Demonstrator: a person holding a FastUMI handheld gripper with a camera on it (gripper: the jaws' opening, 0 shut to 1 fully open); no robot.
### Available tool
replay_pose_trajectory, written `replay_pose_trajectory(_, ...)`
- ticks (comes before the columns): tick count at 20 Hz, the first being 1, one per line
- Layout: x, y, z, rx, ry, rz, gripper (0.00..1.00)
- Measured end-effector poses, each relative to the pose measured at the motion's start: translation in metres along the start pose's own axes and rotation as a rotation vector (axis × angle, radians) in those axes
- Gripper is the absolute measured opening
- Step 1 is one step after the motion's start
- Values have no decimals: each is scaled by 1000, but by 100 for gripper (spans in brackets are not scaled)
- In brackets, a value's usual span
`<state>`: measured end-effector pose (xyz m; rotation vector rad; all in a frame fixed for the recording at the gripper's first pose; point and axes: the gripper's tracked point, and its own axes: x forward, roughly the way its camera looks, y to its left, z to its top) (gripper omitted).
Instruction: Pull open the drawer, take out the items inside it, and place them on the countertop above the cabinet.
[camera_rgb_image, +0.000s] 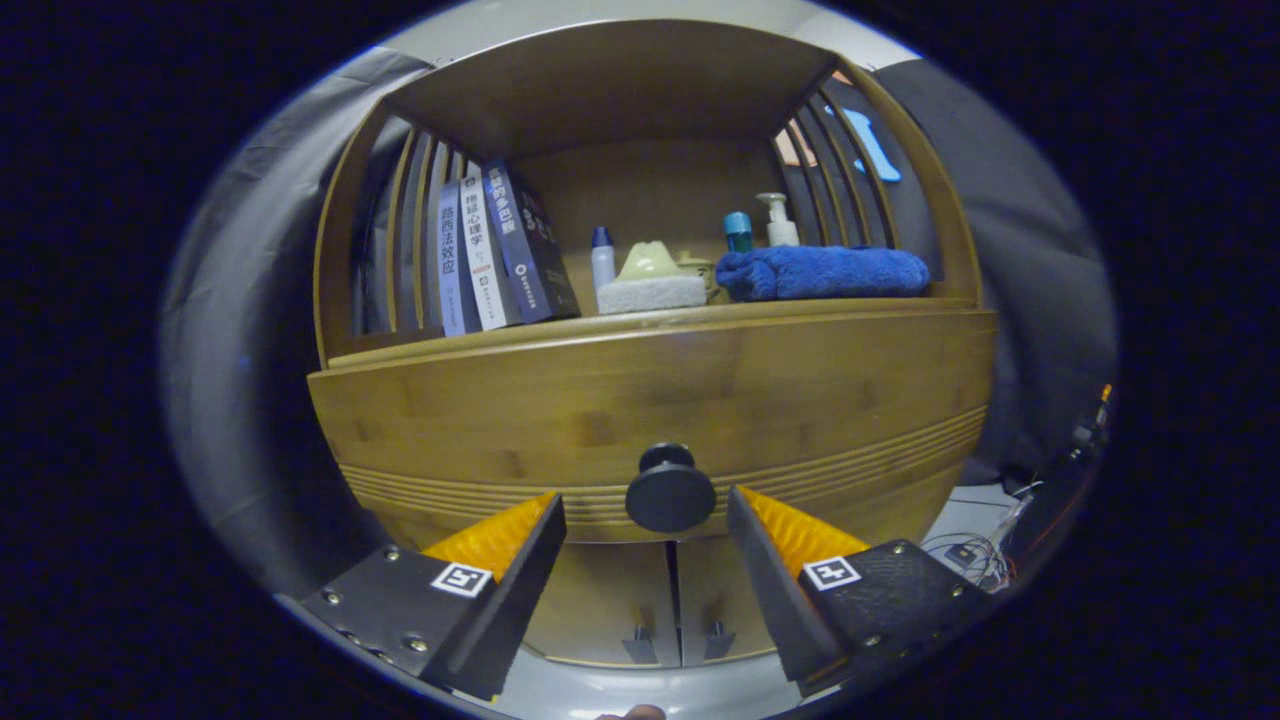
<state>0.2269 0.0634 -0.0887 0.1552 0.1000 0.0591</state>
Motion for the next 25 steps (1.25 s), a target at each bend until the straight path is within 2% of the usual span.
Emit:
replay_pose_trajectory(7, -78, -3, 28, -54, 28, -36, 98)
replay_pose_trajectory(17, -162, 1, 72, -119, -35, -1, 98)
replay_pose_trajectory(25, -213, -10, 114, -83, -100, -56, 97)
